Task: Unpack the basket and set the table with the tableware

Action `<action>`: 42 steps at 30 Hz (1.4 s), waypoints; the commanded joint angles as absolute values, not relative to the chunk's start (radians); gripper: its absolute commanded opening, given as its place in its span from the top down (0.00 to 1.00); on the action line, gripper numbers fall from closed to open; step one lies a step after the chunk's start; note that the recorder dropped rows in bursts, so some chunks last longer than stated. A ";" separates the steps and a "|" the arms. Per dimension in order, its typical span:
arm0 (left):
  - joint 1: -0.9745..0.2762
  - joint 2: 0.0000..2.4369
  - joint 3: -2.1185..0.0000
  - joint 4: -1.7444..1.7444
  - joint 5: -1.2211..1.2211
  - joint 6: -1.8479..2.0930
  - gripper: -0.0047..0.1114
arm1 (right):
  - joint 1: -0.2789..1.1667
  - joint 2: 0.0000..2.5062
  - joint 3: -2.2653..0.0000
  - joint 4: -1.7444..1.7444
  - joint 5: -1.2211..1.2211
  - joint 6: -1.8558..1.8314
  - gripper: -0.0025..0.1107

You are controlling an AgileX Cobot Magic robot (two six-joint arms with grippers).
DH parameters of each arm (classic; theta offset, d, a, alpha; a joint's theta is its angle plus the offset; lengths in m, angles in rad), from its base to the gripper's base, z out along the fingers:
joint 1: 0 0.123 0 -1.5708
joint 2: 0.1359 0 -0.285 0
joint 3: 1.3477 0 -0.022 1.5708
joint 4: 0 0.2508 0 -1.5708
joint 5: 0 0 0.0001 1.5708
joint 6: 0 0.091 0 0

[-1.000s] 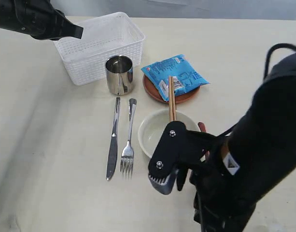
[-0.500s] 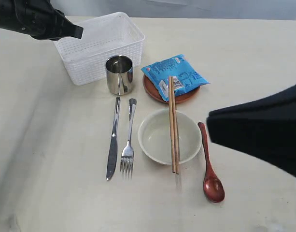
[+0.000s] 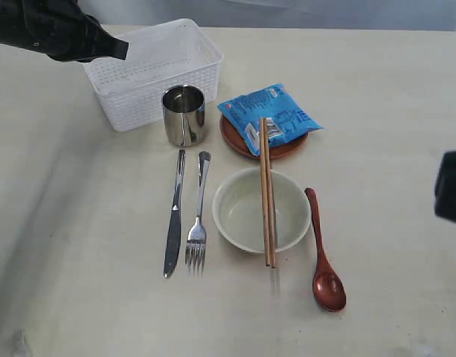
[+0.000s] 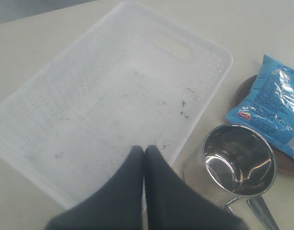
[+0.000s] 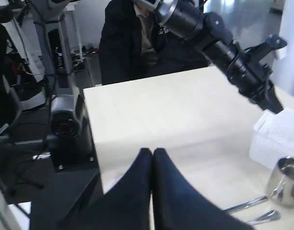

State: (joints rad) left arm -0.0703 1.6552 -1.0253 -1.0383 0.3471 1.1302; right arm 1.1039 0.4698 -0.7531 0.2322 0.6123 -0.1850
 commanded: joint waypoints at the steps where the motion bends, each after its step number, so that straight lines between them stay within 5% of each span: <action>1: -0.070 1.646 -1.016 -1.048 0.341 1.128 0.96 | 1.109 0.465 -0.725 0.142 0.484 -0.210 0.98; 7: -0.070 1.646 -1.016 -1.048 0.341 1.128 0.96 | 1.094 0.465 -0.626 0.000 0.197 -0.210 0.98; 12: -0.070 1.646 -1.016 -1.048 0.341 1.128 0.96 | 0.923 0.524 -0.586 0.000 0.144 -0.204 0.98; 19: -0.070 1.646 -1.016 -1.048 0.341 1.128 0.96 | 0.487 0.581 -0.517 0.041 0.136 -0.046 0.98; 27: -0.070 1.646 -1.016 -1.048 0.341 1.128 0.96 | 0.025 0.333 -0.284 0.045 0.136 -0.006 0.98; 42: -0.070 1.646 -1.016 -1.048 0.341 1.128 0.96 | -0.090 0.101 0.000 0.041 0.095 -0.067 0.98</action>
State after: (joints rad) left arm -0.0703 1.6552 -1.0253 -1.0383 0.3471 1.1302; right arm -0.0855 0.1168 -0.0071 0.0377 0.0647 -0.0408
